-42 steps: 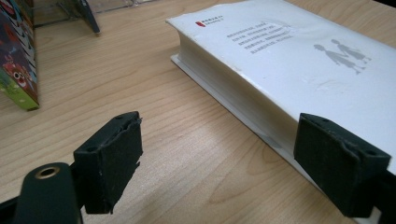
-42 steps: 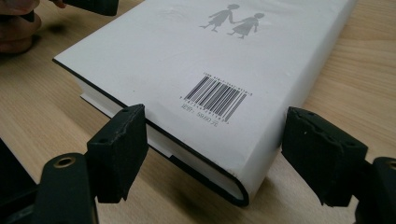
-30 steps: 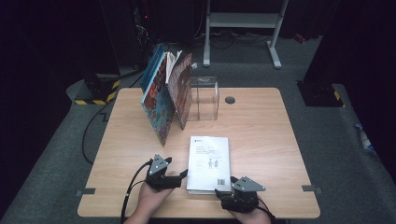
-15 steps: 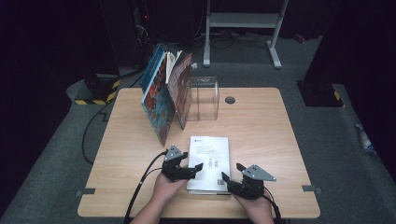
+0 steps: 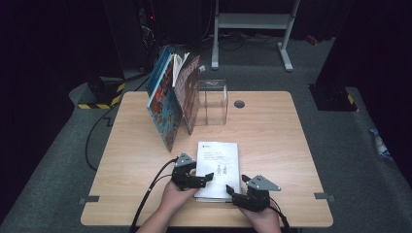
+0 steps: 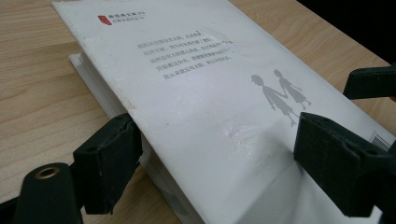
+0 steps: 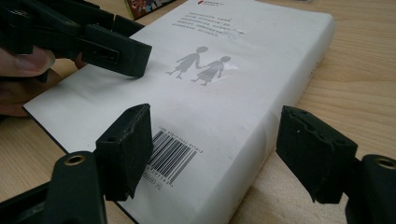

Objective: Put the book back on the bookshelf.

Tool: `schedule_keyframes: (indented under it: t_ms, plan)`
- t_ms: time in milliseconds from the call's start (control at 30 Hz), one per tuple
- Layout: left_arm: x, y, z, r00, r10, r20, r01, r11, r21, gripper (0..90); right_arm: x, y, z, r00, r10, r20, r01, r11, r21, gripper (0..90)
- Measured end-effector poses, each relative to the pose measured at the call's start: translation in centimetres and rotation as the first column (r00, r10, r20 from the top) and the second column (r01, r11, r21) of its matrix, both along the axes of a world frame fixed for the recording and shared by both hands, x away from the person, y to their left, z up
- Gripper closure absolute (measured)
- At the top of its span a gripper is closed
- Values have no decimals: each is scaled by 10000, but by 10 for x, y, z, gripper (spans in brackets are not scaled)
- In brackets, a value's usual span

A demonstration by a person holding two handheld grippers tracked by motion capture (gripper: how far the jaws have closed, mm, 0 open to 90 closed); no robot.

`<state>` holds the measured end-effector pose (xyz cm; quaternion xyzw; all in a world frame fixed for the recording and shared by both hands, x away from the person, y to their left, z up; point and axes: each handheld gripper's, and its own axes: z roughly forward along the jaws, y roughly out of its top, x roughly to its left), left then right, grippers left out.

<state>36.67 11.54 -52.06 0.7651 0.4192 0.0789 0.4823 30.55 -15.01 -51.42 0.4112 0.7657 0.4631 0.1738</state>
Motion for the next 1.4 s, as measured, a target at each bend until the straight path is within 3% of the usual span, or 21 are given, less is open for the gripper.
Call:
schedule_keyframes:
  t_ms: [300,433,633,867,1200,1400]
  plan:
    - [0,0,3,9999,-105,90,103,9997,220,161,0,0,-1,10000,-19,16,19,10000,57,273]
    - [-2,1,5,9988,-190,457,172,9991,378,192,0,0,-2,10000,-31,7,31,9999,145,275]
    - [0,3,4,9998,-173,104,171,9996,217,200,0,1,-3,10000,-58,6,57,9998,178,277]
    - [5,3,1,9996,-220,161,217,9995,208,149,0,0,-3,10000,-39,-28,39,9997,231,278]
    - [12,2,-2,9983,-442,-391,434,9988,-218,141,0,0,-3,10000,-19,-18,19,9998,219,278]
    - [9,2,1,9992,-381,-148,381,9993,42,165,0,0,-3,10000,-15,-33,16,9997,247,285]
